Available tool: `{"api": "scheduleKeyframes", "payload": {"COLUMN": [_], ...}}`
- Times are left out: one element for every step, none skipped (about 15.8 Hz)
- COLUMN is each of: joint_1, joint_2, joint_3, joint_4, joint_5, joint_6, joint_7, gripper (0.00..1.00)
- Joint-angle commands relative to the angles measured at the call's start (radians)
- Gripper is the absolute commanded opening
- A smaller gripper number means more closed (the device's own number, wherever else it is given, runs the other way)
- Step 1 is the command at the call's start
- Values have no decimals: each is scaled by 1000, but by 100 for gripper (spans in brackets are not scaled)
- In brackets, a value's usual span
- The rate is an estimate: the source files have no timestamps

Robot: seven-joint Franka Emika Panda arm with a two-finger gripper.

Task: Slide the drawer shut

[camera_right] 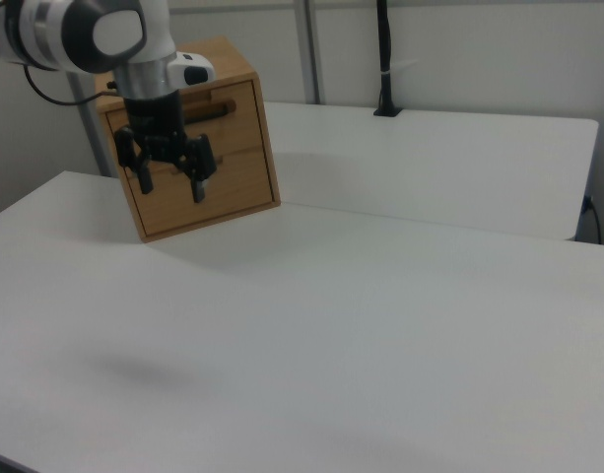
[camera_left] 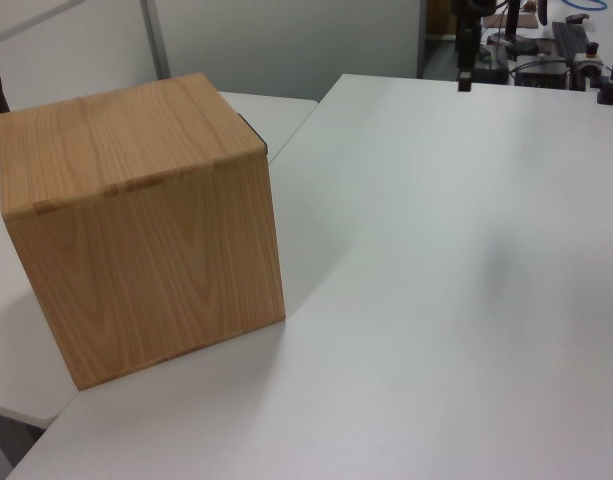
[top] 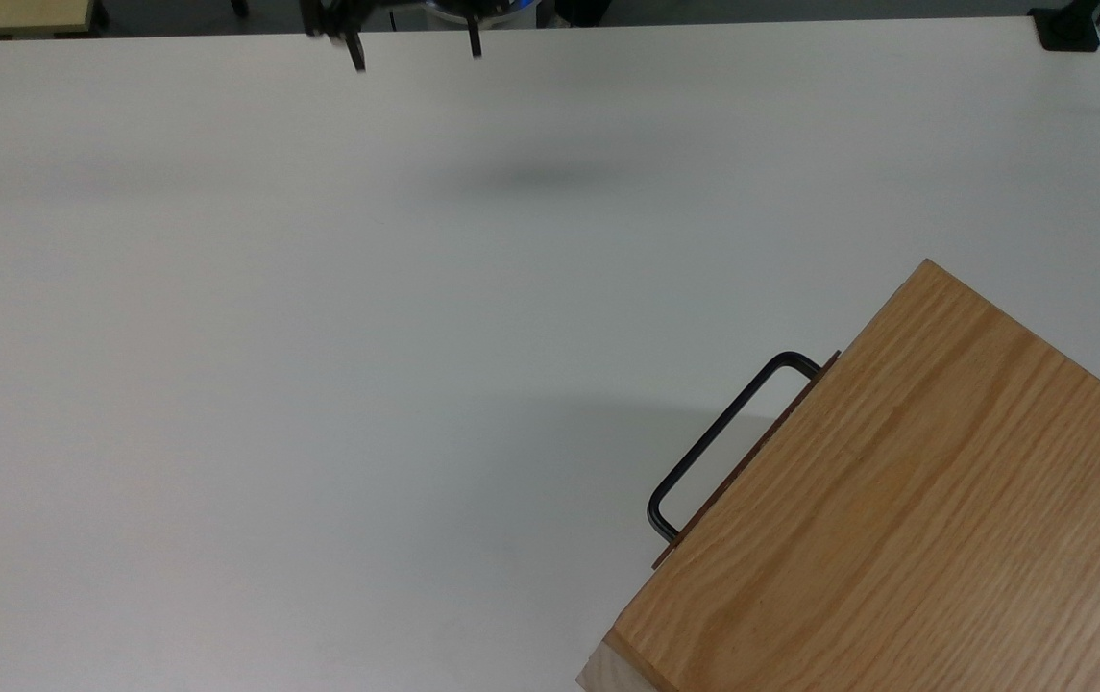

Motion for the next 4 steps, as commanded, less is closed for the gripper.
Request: {"api": "scheduleKeyframes", "payload": {"joint_1": [-7,-7,-7,-7], "joint_2": [-45,-43,-42,-39], "joint_3": [1,1,1,1], "joint_4": [-37,-37,-37,-37], "joint_5": [-3,-13,-26,-33], "joint_6": [-27,-27,-24,-21], "joint_7": [82,107,134,159], "gripper": [100,100,100,100]}}
